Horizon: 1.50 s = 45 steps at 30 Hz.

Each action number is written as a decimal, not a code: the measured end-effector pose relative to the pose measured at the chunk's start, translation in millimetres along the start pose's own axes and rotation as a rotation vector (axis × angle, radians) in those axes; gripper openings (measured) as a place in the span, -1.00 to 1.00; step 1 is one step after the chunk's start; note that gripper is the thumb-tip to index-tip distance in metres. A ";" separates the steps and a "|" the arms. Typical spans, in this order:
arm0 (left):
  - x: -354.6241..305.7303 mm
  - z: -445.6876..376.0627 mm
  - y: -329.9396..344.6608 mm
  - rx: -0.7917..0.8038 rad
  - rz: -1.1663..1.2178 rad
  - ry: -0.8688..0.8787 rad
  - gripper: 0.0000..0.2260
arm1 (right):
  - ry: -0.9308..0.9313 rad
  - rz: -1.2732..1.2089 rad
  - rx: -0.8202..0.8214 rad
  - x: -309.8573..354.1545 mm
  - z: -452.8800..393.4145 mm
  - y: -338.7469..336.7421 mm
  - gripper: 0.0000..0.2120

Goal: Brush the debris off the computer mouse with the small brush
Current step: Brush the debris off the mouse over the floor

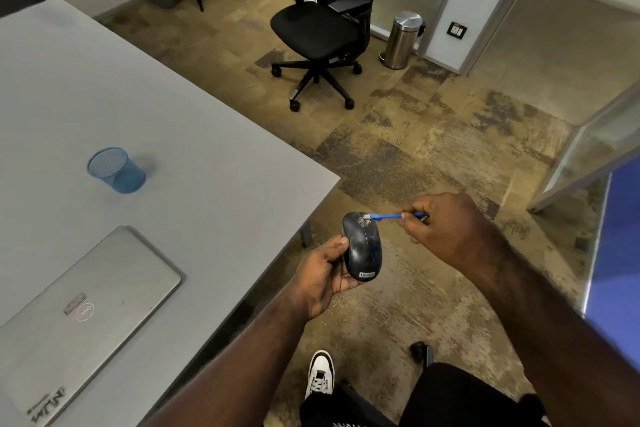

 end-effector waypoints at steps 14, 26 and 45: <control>-0.4 0.8 -0.2 -0.003 -0.027 0.016 -0.74 | -0.011 0.034 0.091 1.1 4.5 -0.7 -0.82; 0.1 -0.3 -1.6 -0.015 0.010 0.016 -0.74 | 0.062 -0.034 0.133 -10.6 11.4 -2.6 -0.90; -1.8 2.3 -2.0 -0.004 0.072 -0.004 -0.72 | 0.078 -0.008 -0.064 -17.7 10.3 -13.7 -0.88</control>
Point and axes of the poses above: each hand's wrist, its own z-axis away from the middle knuckle, its own y-axis out of the palm, x = y × z, the point moved 5 cm from there along -z, towards the middle knuckle, and after that the axes turned 5 degrees about -x, right-handed, at the moved point
